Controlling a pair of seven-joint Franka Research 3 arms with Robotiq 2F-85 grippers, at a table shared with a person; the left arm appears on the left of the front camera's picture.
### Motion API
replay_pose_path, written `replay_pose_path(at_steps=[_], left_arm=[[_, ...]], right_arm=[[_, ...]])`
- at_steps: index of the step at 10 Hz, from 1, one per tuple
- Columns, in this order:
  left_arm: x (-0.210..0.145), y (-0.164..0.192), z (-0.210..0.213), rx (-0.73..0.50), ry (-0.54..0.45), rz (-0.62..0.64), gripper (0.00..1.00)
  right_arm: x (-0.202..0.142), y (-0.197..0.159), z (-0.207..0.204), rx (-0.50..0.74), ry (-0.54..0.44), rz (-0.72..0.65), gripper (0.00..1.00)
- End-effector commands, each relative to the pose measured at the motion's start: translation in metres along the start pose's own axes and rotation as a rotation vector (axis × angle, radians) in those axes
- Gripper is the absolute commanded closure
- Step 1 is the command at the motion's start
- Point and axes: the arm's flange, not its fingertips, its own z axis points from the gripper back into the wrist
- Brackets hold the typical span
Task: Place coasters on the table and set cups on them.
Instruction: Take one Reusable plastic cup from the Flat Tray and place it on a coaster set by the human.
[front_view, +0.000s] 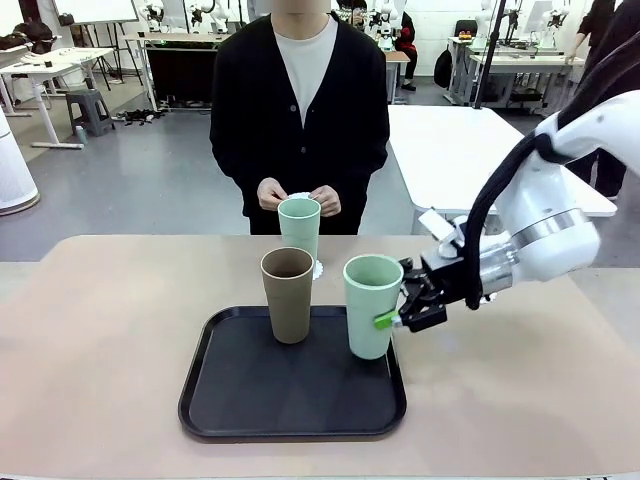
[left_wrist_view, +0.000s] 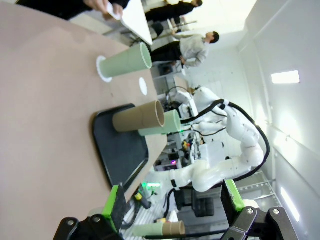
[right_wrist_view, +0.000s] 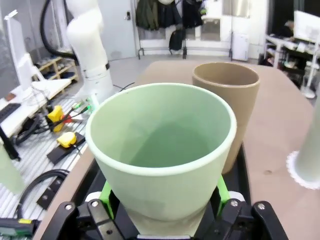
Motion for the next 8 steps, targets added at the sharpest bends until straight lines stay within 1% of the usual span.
replay_pose_path(at_steps=[1, 3, 4, 5, 7, 8], left_arm=[[0.000, -0.001, 0.001, -0.001, -0.014, -0.006, 0.00], [0.000, -0.001, 0.001, -0.001, -0.014, -0.006, 0.00], [0.000, -0.001, 0.001, -0.001, -0.014, -0.006, 0.00], [0.000, -0.001, 0.001, -0.001, -0.014, -0.006, 0.00], [0.000, -0.001, 0.001, -0.001, -0.014, -0.006, 0.00], [0.000, -0.001, 0.001, -0.001, -0.014, -0.006, 0.00]], right_arm=[[0.051, 0.023, 0.036, -0.094, -0.009, -0.045, 0.74], [0.089, 0.037, 0.069, -0.149, -0.011, -0.050, 0.74], [0.101, 0.042, 0.076, -0.160, -0.008, -0.059, 0.74], [0.108, 0.047, 0.080, -0.173, -0.002, -0.065, 0.74], [0.110, 0.048, 0.083, -0.183, 0.004, -0.076, 0.74], [0.105, 0.047, 0.081, -0.212, 0.047, -0.089, 0.74]])
